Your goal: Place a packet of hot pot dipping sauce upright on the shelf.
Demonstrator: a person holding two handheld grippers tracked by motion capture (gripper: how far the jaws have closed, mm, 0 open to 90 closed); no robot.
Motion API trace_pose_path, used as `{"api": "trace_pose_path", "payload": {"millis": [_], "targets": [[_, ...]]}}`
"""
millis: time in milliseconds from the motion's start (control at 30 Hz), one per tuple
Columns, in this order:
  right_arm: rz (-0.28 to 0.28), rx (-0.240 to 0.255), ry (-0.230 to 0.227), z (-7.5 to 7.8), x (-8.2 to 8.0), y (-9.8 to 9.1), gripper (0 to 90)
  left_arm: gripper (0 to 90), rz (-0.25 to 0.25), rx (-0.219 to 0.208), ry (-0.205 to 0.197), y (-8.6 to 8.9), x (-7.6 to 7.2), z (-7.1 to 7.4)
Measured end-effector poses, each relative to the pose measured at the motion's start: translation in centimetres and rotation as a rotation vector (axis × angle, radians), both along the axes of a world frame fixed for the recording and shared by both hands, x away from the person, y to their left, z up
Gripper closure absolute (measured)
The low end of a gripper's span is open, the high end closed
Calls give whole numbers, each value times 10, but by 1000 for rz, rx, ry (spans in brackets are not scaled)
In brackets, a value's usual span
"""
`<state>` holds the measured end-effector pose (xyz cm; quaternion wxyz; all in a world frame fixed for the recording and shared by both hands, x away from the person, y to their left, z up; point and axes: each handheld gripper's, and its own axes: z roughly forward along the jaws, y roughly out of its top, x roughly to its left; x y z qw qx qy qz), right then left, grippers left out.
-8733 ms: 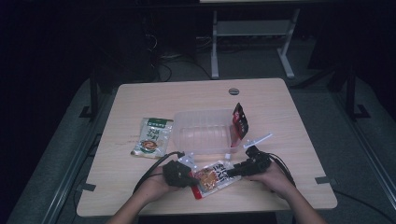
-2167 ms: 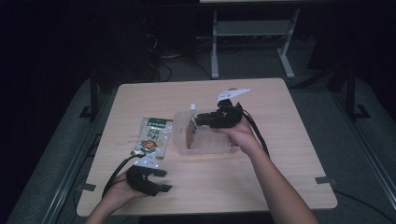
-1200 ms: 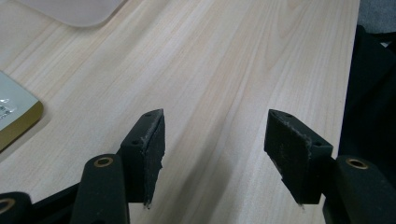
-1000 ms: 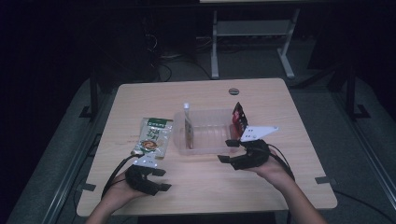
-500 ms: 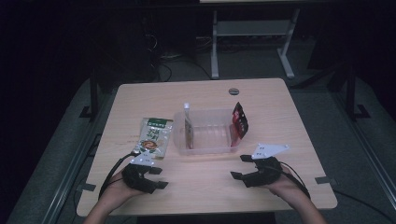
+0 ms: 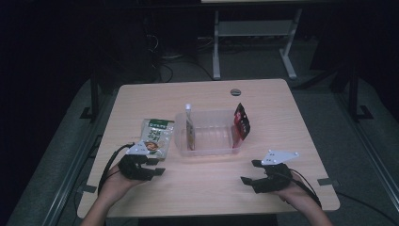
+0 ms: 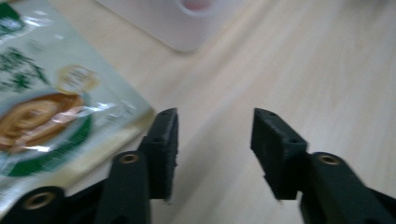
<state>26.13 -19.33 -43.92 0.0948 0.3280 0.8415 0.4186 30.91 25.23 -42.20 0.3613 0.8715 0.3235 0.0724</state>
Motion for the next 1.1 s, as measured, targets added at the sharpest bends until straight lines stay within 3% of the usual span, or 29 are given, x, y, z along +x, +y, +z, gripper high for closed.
{"api": "trace_pose_path", "payload": {"millis": [67, 100, 267, 367, 400, 467, 533, 567, 600, 667, 800, 900, 1100], "targets": [[5, -7, -5, -1, 0, 1, 231, 646, 53, 0, -23, 6, 13, 3], [5, -7, -5, -1, 0, 1, 231, 651, 53, 0, -23, 6, 13, 3], [-2, -15, 2, -3, -1, -1, 232, 694, 159, 31, -42, 14, 38, 5], [-5, -14, 3, -3, -1, -1, 232, 748, 207, 35, -31, 16, 53, 4], [-8, -16, 3, -3, -1, -2, 233, 740, 248, 52, -44, 18, 61, 4], [-8, -18, 2, -4, -1, -2, 233, 679, 278, 54, -39, 19, 65, 3], [-8, -18, 2, -4, 0, -2, 233, 648, 307, 100, -51, 22, 71, 2], [-6, -19, 2, -4, 0, -2, 233, 579, 330, 108, -51, 23, 74, 1], [-6, -19, 2, -4, 0, -2, 233, 579, 343, 113, -50, 25, 76, 0], [-6, -22, 2, -4, 0, -2, 235, 483, 398, 134, -36, 29, 83, -7], [-6, -28, 1, -4, -1, -1, 235, 409, 411, 142, 12, 33, 84, -18], [-11, -24, 0, -3, -1, -2, 236, 359, 434, 110, 55, 36, 86, -24], [-17, -35, -1, -3, -1, -2, 240, 315, 420, 98, 85, 34, 87, -27]]}}
